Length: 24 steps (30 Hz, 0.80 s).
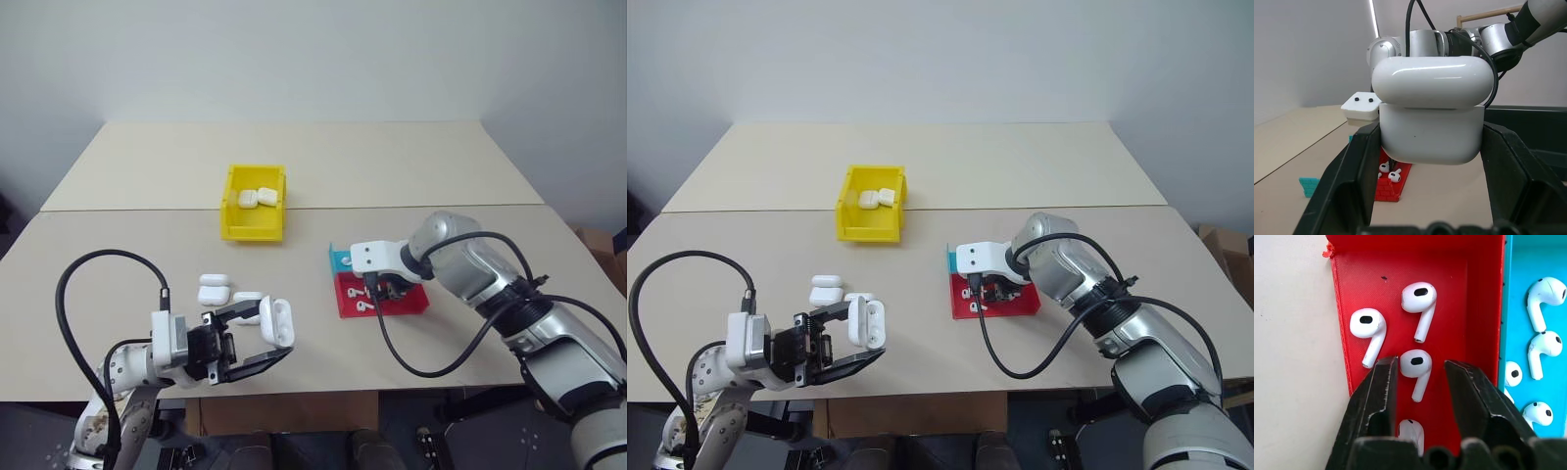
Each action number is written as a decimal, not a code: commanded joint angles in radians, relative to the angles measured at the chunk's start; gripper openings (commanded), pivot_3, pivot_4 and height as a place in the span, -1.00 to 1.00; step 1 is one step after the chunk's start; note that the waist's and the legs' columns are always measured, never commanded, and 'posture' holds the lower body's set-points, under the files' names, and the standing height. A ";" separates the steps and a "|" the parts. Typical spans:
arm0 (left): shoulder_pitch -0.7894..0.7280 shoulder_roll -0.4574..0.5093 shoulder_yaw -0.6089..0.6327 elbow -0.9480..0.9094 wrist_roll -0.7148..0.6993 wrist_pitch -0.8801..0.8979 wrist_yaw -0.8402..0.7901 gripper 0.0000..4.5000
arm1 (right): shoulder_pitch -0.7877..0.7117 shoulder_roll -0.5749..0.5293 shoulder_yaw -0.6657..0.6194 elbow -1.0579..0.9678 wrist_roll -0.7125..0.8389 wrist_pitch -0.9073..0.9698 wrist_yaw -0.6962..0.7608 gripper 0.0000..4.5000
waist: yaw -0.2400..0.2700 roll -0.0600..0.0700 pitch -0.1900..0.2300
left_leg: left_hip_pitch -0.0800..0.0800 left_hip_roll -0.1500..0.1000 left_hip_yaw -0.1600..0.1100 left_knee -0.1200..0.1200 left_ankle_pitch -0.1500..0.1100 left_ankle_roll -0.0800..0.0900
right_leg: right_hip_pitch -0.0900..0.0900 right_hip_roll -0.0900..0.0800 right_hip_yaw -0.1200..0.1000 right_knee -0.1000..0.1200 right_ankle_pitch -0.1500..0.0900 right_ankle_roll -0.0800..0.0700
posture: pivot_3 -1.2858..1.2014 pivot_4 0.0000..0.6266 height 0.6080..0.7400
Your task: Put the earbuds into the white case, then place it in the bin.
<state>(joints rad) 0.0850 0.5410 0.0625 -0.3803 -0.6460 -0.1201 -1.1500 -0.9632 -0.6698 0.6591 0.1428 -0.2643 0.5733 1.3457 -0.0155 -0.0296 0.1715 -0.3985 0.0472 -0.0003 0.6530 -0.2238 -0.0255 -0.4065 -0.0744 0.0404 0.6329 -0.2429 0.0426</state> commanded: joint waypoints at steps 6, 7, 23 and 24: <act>-0.004 0.004 0.014 -0.034 -0.007 0.000 0.002 0.24 | 0.001 0.001 -0.020 -0.028 -0.013 -0.014 0.004 -0.08 | 0.000 0.000 0.000 | 0.000 0.000 0.000 0.000 0.000 0.000 | 0.000 0.000 0.000 0.000 0.000 0.000 | 0.03 -0.52 1.00; -0.005 0.004 0.014 -0.031 -0.004 -0.001 0.002 0.24 | 0.002 0.001 -0.019 -0.029 -0.014 -0.014 0.005 -0.08 | 0.000 0.000 0.000 | 0.000 0.000 0.000 0.000 0.000 0.000 | 0.000 0.000 0.000 0.000 0.000 0.000 | 0.03 -0.52 1.00; -0.002 0.001 0.016 -0.006 0.002 -0.011 -0.014 0.24 | 0.019 -0.004 -0.023 -0.053 -0.021 -0.012 0.009 -0.60 | 0.000 0.000 0.000 | 0.000 0.000 0.000 0.000 0.000 0.000 | 0.000 0.000 0.000 0.000 0.000 0.000 | 0.03 -0.52 1.00; -0.003 0.000 0.017 0.000 0.002 -0.014 -0.018 0.24 | 0.021 -0.010 -0.033 -0.067 -0.016 -0.004 0.009 -0.60 | 0.000 0.000 0.000 | 0.000 0.000 0.000 0.000 0.000 0.000 | 0.000 0.000 0.000 0.000 0.000 0.000 | 0.03 -0.52 1.00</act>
<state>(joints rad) 0.0846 0.5436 0.0626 -0.3757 -0.6425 -0.1097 -1.1610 -0.9384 -0.6704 0.6577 0.1157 -0.2768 0.5706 1.3511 -0.0155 -0.0296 0.1715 -0.3984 0.0472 -0.0003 0.6529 -0.2238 -0.0255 -0.4065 -0.0744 0.0404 0.6329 -0.2429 0.0426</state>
